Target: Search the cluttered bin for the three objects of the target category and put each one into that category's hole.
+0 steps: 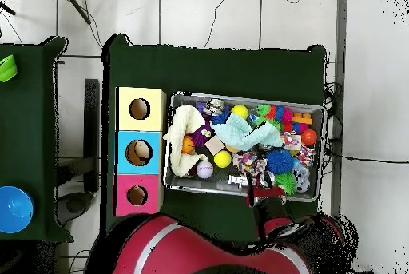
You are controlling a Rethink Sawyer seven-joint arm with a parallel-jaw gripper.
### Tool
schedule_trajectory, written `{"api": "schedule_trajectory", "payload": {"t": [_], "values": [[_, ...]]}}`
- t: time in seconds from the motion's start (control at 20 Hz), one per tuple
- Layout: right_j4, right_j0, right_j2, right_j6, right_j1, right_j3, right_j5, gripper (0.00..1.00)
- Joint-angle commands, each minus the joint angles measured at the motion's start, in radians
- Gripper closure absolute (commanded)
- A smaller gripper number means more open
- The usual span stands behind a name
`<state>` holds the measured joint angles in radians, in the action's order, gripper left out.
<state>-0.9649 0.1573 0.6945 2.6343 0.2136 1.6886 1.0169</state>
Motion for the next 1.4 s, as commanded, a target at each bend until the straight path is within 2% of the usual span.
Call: {"api": "schedule_trajectory", "payload": {"t": [0.05,0.2,0.35,0.5,0.6,0.65,0.75,1.05,1.4], "values": [[-0.116,0.026,-0.185,0.377,0.089,-0.018,-0.113,0.0],[-0.082,0.059,-0.209,0.344,0.106,-0.008,-0.131,0.0],[0.011,0.098,-0.22,0.213,0.093,0.008,-0.084,0.0],[0.056,0.113,-0.228,0.136,0.085,0.011,-0.063,0.0],[0.098,0.11,-0.227,0.062,0.066,0.017,-0.049,0.0],[0.142,0.104,-0.22,0.011,0.052,0.022,-0.04,0.0],[0.201,0.097,-0.216,-0.029,0.034,0.027,-0.03,0.0],[0.323,0.082,-0.216,-0.042,-0.012,0.022,0.005,0.0],[0.411,0.057,-0.204,-0.045,-0.052,0.018,0.032,0.0]]}}
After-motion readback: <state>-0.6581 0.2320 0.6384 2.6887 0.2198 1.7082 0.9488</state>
